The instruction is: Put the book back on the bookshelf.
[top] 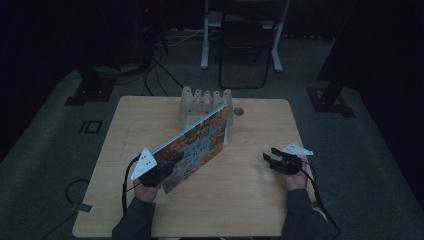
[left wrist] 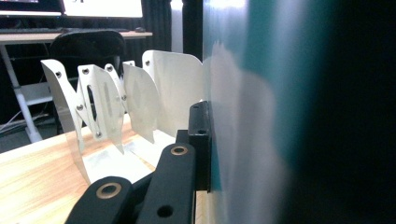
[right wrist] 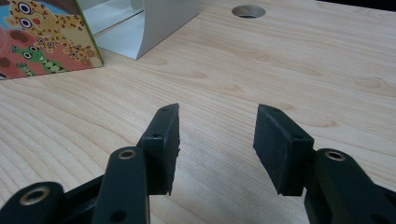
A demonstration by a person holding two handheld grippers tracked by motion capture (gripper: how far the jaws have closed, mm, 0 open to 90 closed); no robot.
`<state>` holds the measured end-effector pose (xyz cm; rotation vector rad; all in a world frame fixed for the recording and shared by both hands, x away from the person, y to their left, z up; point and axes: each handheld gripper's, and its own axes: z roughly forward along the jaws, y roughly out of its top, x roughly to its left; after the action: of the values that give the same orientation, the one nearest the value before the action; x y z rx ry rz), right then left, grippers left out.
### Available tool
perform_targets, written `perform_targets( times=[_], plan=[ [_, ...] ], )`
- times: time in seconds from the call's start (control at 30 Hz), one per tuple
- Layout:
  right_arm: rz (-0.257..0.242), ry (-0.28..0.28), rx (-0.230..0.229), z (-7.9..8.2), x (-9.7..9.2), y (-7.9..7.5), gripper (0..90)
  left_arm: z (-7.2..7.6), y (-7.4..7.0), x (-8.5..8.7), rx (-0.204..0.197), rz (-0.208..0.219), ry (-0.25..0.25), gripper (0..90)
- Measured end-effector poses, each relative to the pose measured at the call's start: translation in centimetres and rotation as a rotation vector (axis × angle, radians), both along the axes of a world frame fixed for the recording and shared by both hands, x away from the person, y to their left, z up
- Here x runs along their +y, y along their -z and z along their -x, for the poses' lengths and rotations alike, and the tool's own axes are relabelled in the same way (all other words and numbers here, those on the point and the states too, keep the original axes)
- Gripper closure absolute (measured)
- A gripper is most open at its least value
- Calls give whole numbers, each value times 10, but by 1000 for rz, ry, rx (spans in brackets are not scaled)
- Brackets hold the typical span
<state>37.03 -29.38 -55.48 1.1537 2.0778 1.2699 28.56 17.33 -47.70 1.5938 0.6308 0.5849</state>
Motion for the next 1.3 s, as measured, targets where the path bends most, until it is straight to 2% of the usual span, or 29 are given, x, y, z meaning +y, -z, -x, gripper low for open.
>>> perform_targets(
  times=[0.2, 0.6, 1.07, 1.3],
  plan=[
    [0, 1, 0, 0, 0, 0, 503, -1, -4, 1, 29, 19, -20, 817],
    [-1, 2, 1, 0, 0, 0, 502, 5, -10, 3, 14, 22, -80, 818],
    [-1, 2, -1, -1, 0, 1, 501, 7, -16, 9, 9, 35, -93, 818],
    [0, 2, 0, -1, 0, 1, 502, 8, -19, 12, 3, 26, -105, 818]
  ],
)
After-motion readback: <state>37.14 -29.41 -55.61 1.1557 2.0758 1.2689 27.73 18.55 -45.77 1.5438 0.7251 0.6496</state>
